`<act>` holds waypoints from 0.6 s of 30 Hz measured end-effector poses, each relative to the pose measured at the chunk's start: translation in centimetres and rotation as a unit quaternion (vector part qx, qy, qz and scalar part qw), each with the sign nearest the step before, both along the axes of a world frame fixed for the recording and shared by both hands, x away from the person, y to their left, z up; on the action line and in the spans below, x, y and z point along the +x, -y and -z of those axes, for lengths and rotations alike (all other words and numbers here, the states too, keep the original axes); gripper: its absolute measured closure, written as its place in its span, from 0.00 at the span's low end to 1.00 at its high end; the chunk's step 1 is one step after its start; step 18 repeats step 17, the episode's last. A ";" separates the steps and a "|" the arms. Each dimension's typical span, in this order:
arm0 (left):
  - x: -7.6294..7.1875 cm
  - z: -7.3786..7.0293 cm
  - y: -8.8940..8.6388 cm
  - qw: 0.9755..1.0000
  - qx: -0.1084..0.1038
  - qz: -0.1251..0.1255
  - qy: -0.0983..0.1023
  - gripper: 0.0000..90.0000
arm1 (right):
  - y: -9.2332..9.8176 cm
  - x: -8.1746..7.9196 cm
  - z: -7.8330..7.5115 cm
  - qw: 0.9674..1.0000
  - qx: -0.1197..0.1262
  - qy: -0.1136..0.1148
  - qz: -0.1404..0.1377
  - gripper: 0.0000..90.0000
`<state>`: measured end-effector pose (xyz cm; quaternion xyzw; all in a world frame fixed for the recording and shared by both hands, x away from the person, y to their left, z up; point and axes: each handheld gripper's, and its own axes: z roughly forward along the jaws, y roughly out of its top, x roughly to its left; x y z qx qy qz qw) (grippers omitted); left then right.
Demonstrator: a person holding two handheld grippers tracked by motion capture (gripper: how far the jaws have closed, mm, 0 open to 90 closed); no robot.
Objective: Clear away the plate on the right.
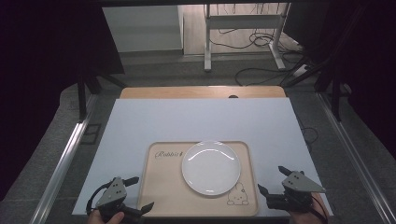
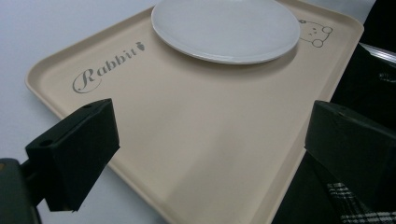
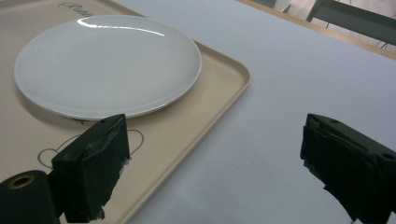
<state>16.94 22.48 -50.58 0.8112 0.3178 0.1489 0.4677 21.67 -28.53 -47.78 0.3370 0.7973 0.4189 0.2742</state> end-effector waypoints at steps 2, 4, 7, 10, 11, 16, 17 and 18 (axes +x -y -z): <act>0.0 0.0 0.0 1.000 0.000 0.000 0.000 0.03 | 0.4 -0.2 0.0 1.000 0.007 0.000 0.004 0.09; 0.0 0.0 0.0 1.000 0.000 0.000 0.000 0.03 | 0.8 -0.4 0.0 1.000 0.012 0.000 0.009 0.08; 0.0 0.0 0.0 1.000 0.000 0.000 0.000 0.03 | 1.5 -0.6 0.1 1.000 0.021 -0.001 0.018 0.08; 0.0 0.0 0.0 1.000 0.000 0.000 0.000 0.03 | 2.1 -0.8 0.4 0.999 0.027 -0.009 0.025 0.08; 0.0 0.0 0.0 1.000 0.000 0.000 0.000 0.03 | 2.2 -0.9 0.4 0.999 0.027 -0.010 0.027 0.08; 0.0 0.0 0.0 1.000 0.000 0.000 0.000 0.03 | 2.3 -1.1 0.8 0.999 0.013 -0.020 0.030 0.08; 0.1 0.0 0.0 1.000 0.001 0.000 -0.001 0.03 | 2.3 -1.0 0.9 0.999 0.009 -0.018 0.029 0.08; 0.1 0.0 0.0 1.000 0.001 0.000 -0.001 0.03 | 2.3 -1.0 0.9 0.999 0.009 -0.018 0.029 0.08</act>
